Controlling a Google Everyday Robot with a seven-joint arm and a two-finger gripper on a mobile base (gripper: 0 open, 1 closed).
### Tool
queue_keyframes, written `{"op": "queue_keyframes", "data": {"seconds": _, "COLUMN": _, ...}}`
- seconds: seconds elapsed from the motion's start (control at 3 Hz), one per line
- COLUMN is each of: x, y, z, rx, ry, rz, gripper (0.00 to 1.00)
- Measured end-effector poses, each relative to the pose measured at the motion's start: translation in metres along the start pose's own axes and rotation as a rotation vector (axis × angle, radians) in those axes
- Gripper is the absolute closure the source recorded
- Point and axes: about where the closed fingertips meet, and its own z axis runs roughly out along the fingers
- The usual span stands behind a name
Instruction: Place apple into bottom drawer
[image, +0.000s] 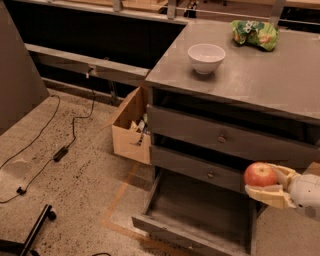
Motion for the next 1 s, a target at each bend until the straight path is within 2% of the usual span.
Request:
{"op": "queue_keyframes", "data": {"seconds": 0.33, "x": 0.054, "y": 0.028, "z": 0.026, "rx": -0.074, "ry": 0.002, "rz": 0.029, "gripper": 1.00}}
{"op": "queue_keyframes", "data": {"seconds": 0.67, "x": 0.106, "y": 0.055, "z": 0.068, "rx": -0.122, "ry": 0.003, "rz": -0.015, "gripper": 1.00}}
{"op": "queue_keyframes", "data": {"seconds": 1.0, "x": 0.156, "y": 0.075, "z": 0.113, "rx": -0.130, "ry": 0.027, "rz": -0.049, "gripper": 1.00}}
